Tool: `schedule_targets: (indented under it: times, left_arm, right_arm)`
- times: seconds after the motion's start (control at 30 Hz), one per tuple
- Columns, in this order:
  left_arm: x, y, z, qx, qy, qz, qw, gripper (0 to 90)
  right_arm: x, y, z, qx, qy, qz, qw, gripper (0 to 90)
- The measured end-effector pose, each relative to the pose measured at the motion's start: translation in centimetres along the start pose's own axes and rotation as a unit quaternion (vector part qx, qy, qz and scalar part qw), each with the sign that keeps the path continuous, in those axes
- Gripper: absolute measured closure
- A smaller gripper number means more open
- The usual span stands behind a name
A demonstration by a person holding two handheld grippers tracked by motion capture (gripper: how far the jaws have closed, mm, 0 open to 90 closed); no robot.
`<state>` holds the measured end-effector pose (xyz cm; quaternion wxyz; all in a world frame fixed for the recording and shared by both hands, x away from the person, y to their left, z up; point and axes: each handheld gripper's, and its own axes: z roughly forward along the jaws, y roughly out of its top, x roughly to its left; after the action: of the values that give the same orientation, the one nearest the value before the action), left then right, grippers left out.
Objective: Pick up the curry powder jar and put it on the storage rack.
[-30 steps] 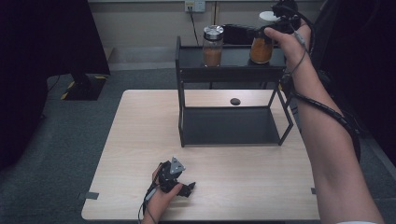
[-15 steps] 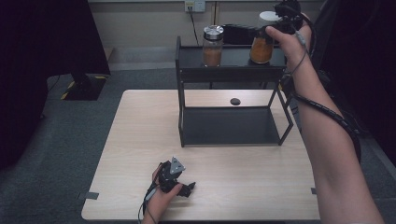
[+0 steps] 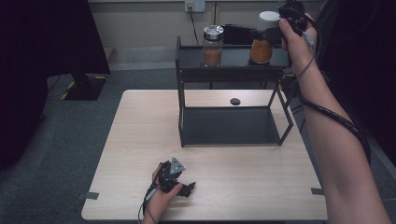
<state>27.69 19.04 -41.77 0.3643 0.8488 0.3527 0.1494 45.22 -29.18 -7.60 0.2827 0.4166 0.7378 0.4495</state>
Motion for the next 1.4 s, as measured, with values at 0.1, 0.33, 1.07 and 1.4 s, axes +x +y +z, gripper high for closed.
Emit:
schedule_targets:
  times: [0.1,0.33,1.07,1.4]
  left_arm:
    - [0.0,0.0,0.0,0.0,0.0,0.0,1.0,0.0]
    - [0.0,0.0,0.0,-0.001,0.001,-0.001,1.0,0.0]
    - [0.0,0.0,0.0,0.001,0.0,0.0,1.0,0.0]
    - [0.0,0.0,0.0,0.001,0.0,0.0,1.0,0.0]
  right_arm:
    - [0.2,-0.1,-0.3,0.003,-0.003,0.004,1.0,0.4]
    - [0.3,-0.5,-1.0,0.005,-0.003,0.001,1.0,0.5]
    - [0.9,-2.4,-1.9,0.009,0.017,-0.015,0.9997,1.1]
    - [0.9,-3.9,-2.1,0.009,0.029,-0.022,0.9993,1.3]
